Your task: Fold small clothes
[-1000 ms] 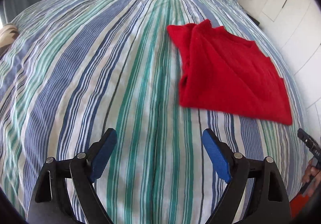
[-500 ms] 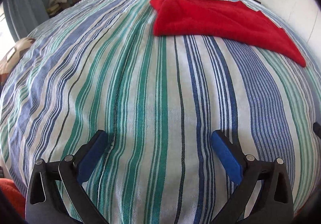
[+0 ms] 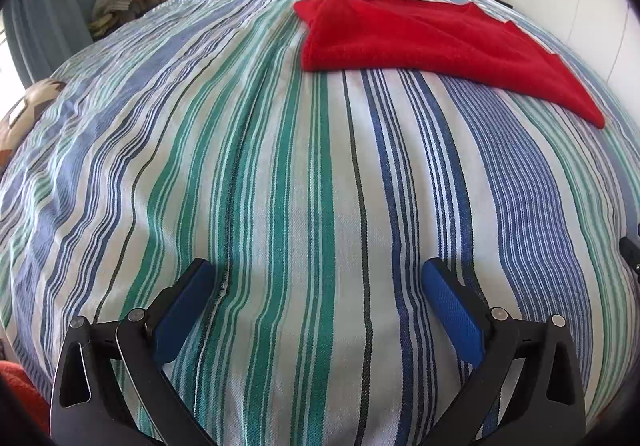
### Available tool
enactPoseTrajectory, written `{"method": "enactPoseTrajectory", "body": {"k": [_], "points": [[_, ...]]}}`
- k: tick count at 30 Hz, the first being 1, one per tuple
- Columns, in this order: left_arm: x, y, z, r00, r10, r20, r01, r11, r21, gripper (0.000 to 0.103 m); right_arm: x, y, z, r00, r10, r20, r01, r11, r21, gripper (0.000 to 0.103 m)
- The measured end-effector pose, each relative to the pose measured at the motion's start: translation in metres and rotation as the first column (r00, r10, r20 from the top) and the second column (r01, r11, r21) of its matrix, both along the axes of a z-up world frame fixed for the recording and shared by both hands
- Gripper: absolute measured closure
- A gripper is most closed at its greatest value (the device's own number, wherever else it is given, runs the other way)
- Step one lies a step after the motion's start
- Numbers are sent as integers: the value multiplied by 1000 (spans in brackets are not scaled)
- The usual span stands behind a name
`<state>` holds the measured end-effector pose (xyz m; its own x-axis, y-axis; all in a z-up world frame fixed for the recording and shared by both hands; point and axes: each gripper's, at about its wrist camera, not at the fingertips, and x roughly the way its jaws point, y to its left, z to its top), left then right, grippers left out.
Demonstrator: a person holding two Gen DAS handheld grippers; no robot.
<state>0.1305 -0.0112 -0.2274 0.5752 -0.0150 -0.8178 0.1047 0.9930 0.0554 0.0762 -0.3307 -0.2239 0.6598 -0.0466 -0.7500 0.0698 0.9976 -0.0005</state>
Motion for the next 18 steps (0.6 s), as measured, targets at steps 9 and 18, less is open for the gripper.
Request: {"method": "enactPoseTrajectory", "body": {"k": [9, 18], "points": [[-2, -3, -2, 1000, -9, 10, 9, 1000, 19, 1, 0, 1, 0, 1000, 1, -2, -1, 1000, 1, 9], [-6, -4, -2, 1000, -12, 28, 12, 1000, 24, 1, -1, 2, 0, 1000, -3, 10, 3, 1000, -13, 8]]}}
